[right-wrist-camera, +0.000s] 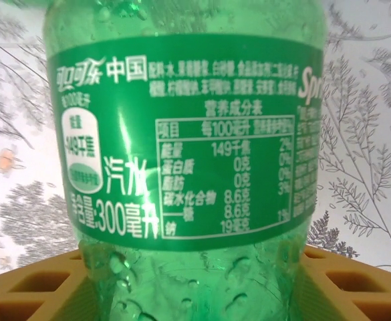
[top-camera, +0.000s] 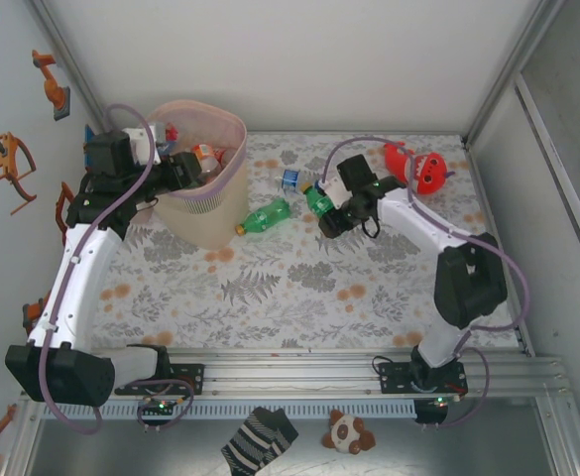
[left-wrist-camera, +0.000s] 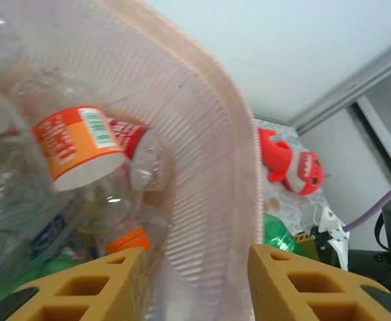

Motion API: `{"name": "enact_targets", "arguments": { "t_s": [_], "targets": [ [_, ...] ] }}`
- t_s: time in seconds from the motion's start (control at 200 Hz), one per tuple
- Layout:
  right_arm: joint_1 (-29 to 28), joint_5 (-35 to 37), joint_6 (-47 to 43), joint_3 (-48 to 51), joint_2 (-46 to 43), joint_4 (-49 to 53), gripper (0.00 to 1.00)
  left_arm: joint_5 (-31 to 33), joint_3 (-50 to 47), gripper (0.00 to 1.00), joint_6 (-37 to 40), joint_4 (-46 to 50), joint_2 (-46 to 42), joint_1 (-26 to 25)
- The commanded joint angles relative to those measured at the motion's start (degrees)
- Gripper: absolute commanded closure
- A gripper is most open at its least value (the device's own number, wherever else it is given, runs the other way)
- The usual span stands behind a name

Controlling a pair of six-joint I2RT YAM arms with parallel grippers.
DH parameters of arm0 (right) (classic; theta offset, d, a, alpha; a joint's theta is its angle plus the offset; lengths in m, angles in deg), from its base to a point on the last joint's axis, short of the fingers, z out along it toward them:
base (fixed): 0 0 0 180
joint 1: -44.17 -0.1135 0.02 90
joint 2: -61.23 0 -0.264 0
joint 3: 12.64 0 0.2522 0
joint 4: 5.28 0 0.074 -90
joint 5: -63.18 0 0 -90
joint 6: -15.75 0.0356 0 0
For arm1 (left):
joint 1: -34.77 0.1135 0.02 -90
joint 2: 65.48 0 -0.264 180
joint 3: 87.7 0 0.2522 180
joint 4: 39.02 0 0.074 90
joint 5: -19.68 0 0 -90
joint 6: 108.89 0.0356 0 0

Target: Put the plastic bottles in the bin

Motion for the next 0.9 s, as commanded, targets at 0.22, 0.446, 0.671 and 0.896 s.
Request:
{"name": "enact_targets", "arguments": {
  "t_s": [0.22, 0.446, 0.671, 0.896],
  "targets": [
    [-2.3, -5.5, 5.8, 0.5, -14.5, -6.0, 0.52, -14.7, -0.5, 0.53, -3.5, -13.6, -0.4, -1.1],
    [-2.9, -10.1, 8.2, -0.8, -21.1, -9.8, 0.52, -18.9, 0.4, 0.43, -3.1, -17.4, 0.1, -5.5],
    [-3.3, -17.1, 11.5, -1.8, -25.2, -14.6, 0.52, -21.1, 2.3, 0.38, -3.2, -20.8, 2.5, -12.1],
    [-4.0, -22.2, 14.5, -2.9, -26.8, -18.9, 0.52, -22.9, 3.4, 0.3, -6.1, -28.2, 6.0, -20.1]
  ]
}}
